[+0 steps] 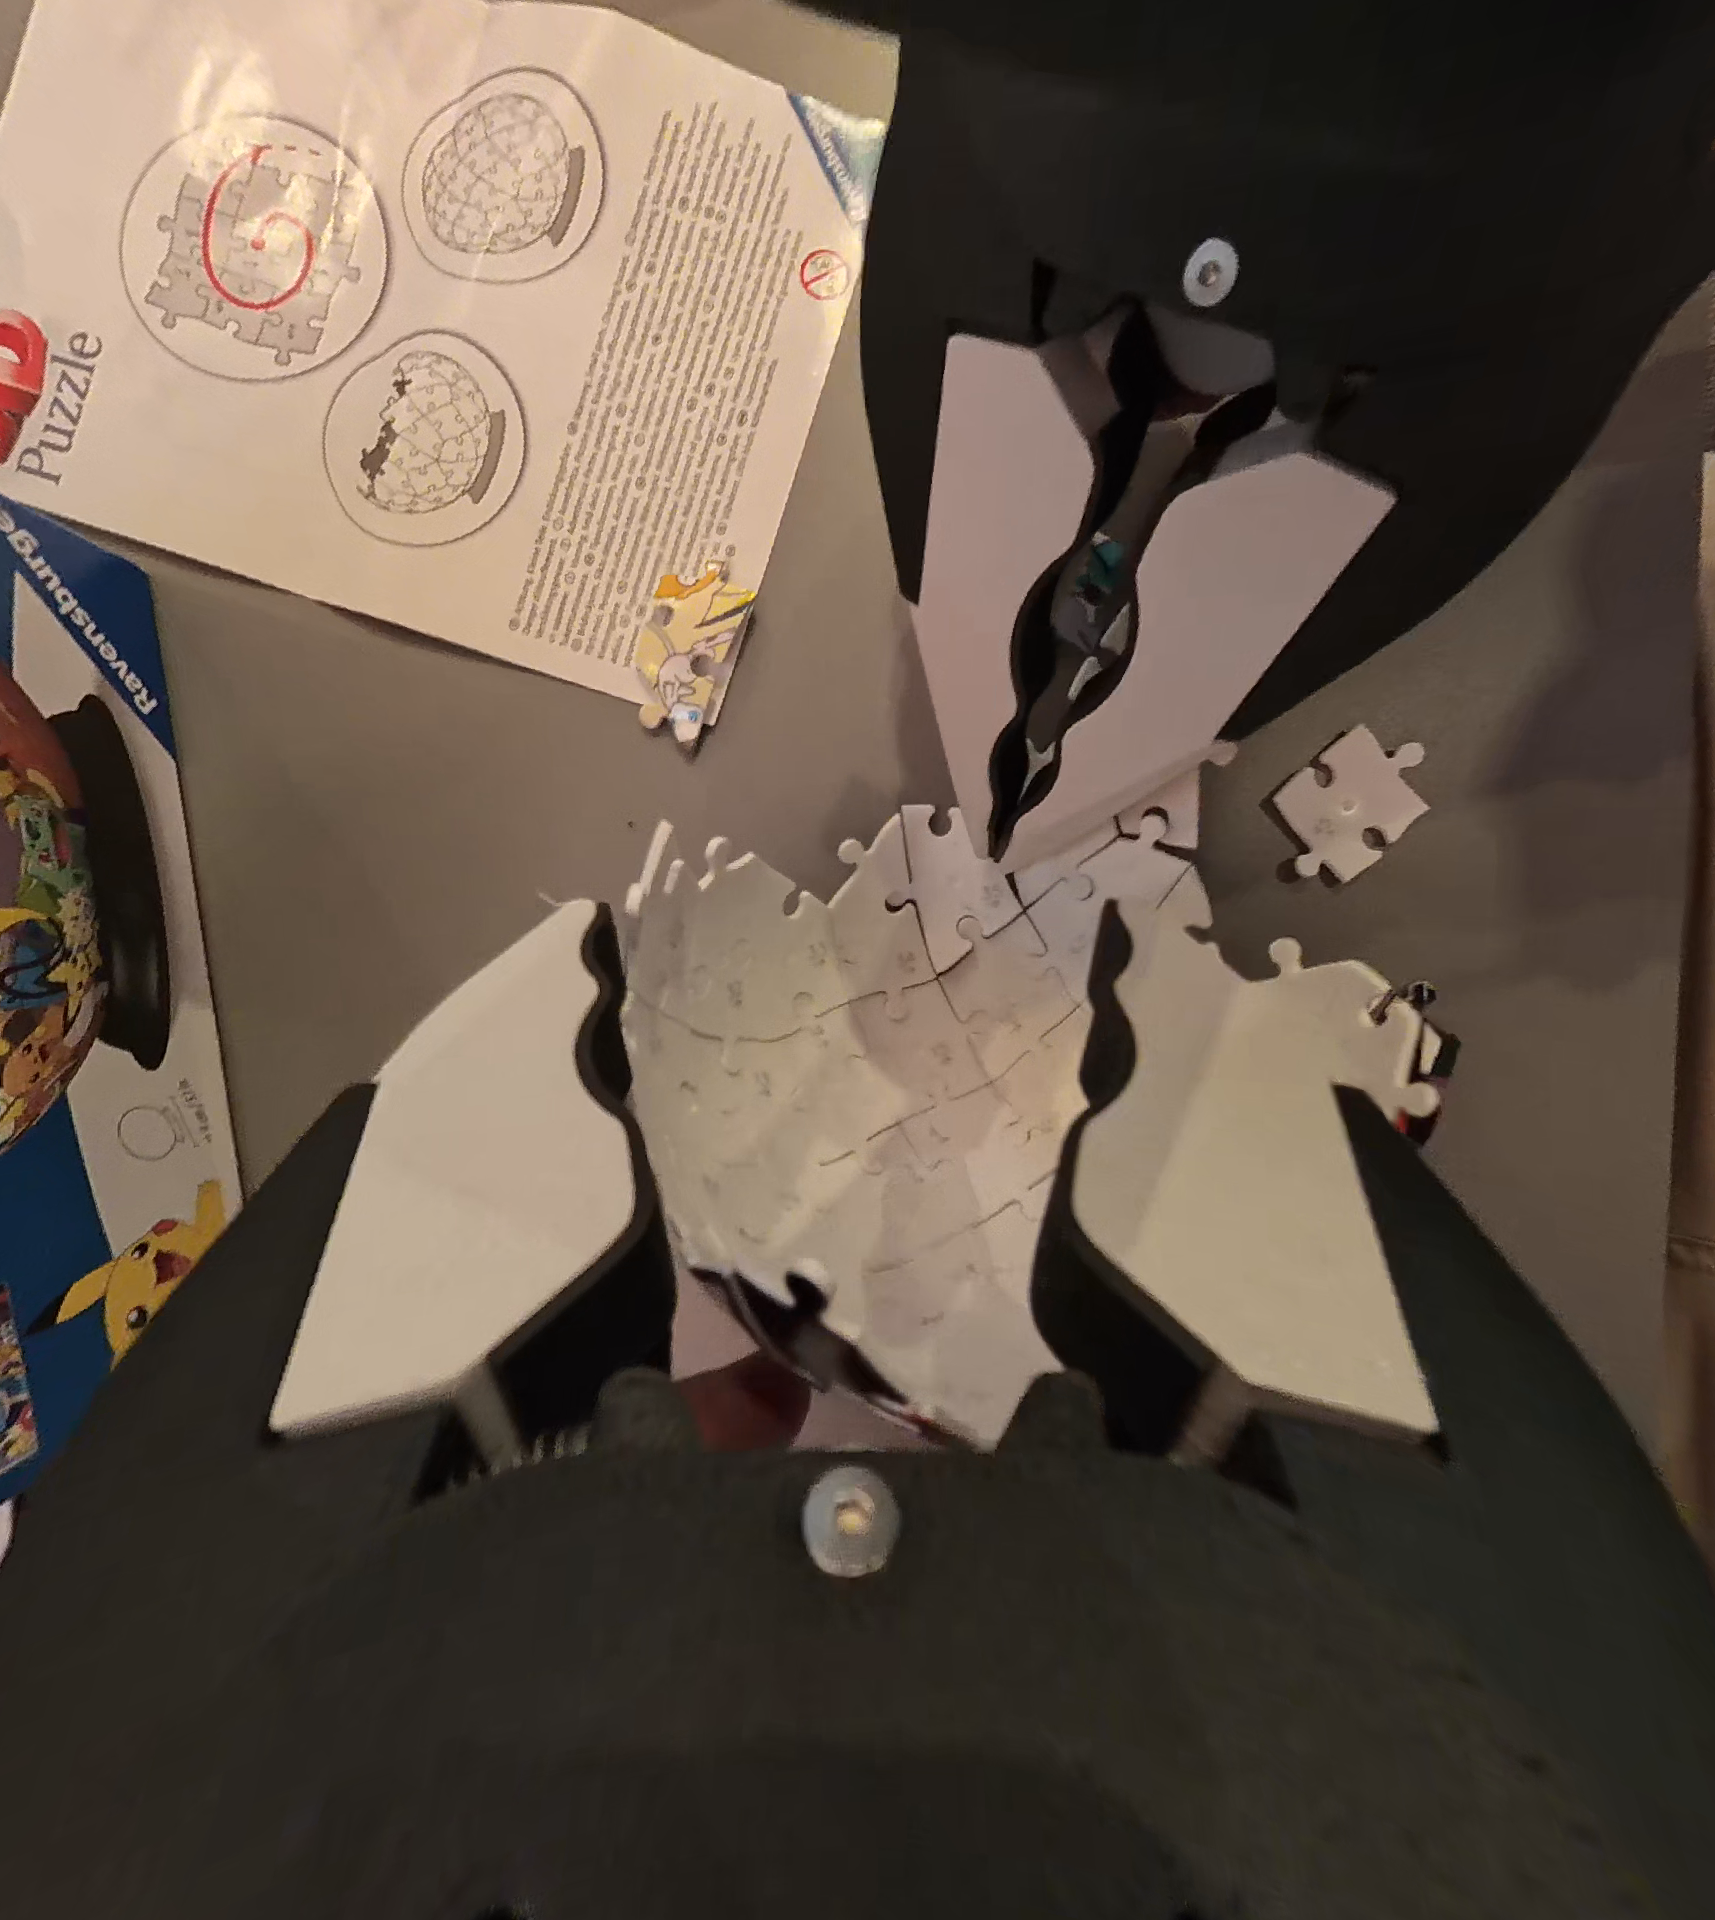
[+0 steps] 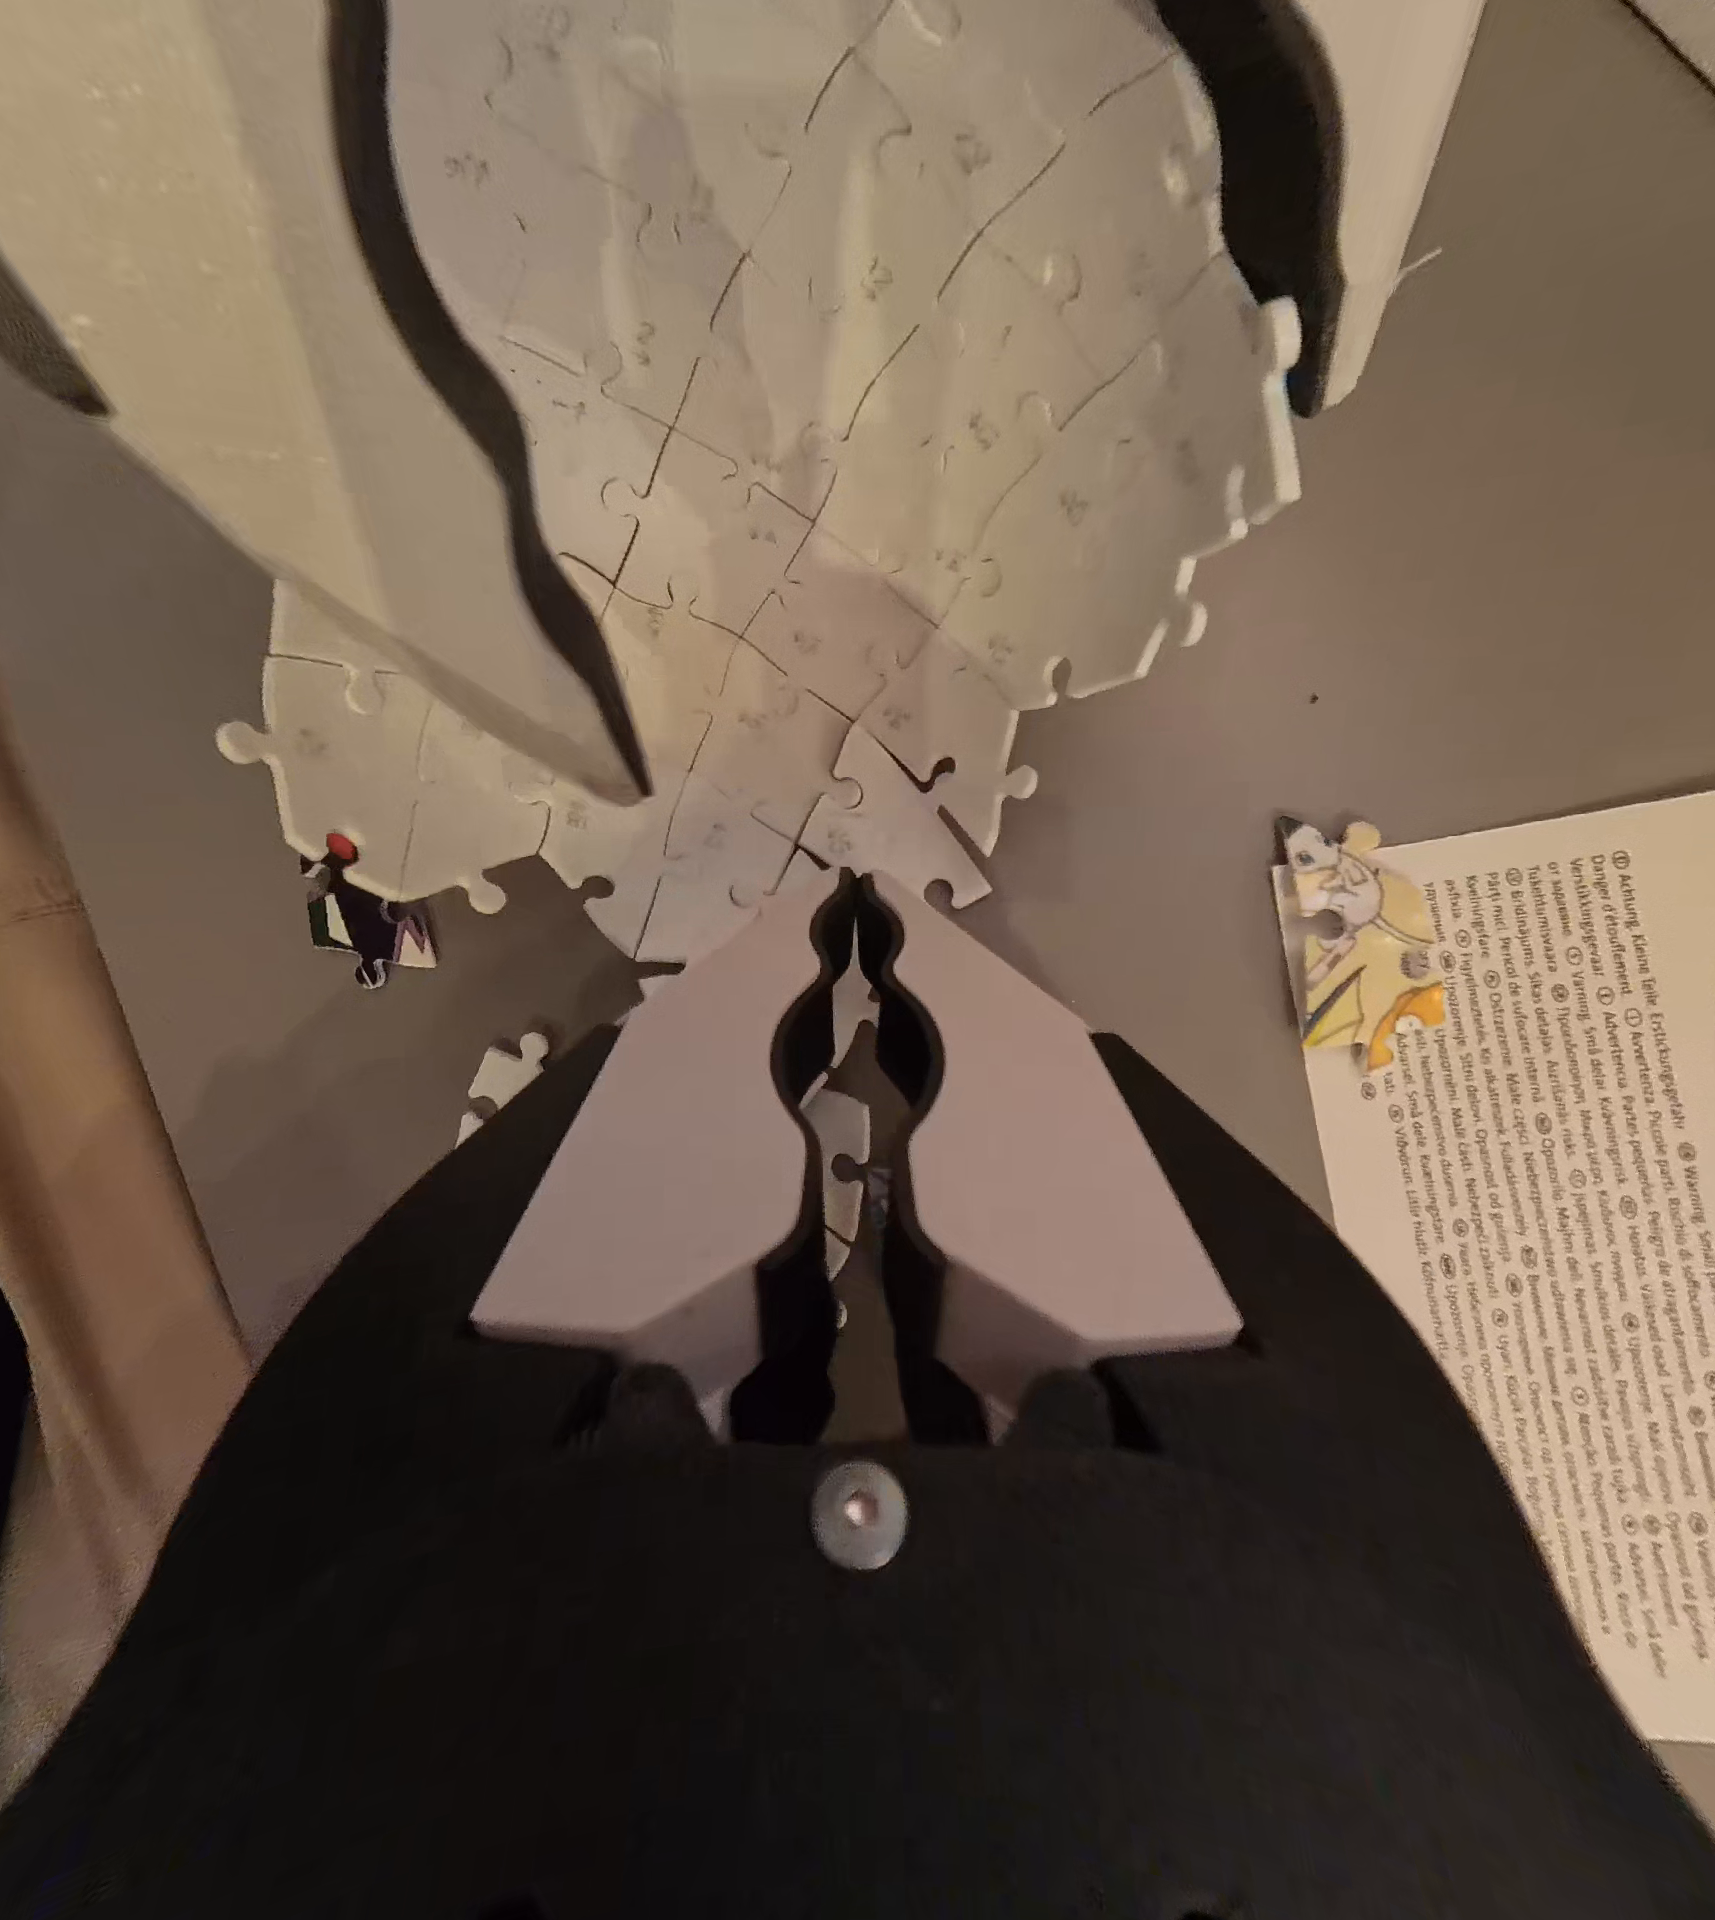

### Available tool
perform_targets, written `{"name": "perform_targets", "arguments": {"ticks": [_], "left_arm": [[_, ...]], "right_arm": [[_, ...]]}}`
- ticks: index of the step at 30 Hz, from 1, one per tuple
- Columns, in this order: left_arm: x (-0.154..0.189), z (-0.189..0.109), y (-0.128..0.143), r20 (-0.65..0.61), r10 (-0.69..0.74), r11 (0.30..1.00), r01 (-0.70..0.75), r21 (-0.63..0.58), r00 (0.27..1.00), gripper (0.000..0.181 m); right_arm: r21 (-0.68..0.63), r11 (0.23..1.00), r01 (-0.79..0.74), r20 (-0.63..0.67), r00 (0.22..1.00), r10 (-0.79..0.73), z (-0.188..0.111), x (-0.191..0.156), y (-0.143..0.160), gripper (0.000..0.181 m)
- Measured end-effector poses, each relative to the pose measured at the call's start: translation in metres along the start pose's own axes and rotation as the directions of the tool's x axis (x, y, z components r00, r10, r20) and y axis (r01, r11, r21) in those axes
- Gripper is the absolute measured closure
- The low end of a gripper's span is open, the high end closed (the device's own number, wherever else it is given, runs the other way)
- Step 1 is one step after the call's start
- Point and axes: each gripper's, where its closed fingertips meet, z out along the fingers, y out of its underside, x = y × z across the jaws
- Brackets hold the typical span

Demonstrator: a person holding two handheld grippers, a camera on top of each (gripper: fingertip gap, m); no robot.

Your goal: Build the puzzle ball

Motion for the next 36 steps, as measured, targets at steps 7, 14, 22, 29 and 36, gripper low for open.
{"name": "perform_targets", "arguments": {"ticks": [7, 14, 22, 29, 36], "left_arm": [[-0.008, 0.002, 0.013, 0.076, 0.003, 0.995, 0.005, -0.1, 0.997, 0.118], [-0.008, 0.009, 0.024, 0.112, -0.017, 0.993, 0.03, -0.114, 0.994, 0.146], [-0.014, 0.004, 0.025, 0.22, -0.001, 0.997, 0.02, -0.081, 0.975, 0.167], [-0.014, -0.004, 0.024, 0.282, -0.018, 0.999, 0.026, -0.024, 0.959, 0.17], [-0.012, -0.011, 0.02, 0.367, 0.007, 0.999, 0.006, -0.034, 0.93, 0.17]], "right_arm": [[0.012, 1.0, 0.009, -0.006, 1.0, -0.009, -0.002, -0.001, -0.002, 0.181], [0.117, 0.988, -0.101, 0.014, 0.995, 0.1, -0.028, 0.0, -0.01, 0.178], [0.082, 0.889, -0.45, 0.299, 0.862, 0.409, -0.031, -0.023, 0.002, 0.153], [0.069, 0.867, -0.493, 0.273, 0.845, 0.459, -0.021, -0.012, -0.002, 0.162], [0.025, 0.854, -0.519, 0.304, 0.818, 0.488, -0.012, -0.017, -0.005, 0.172]]}}
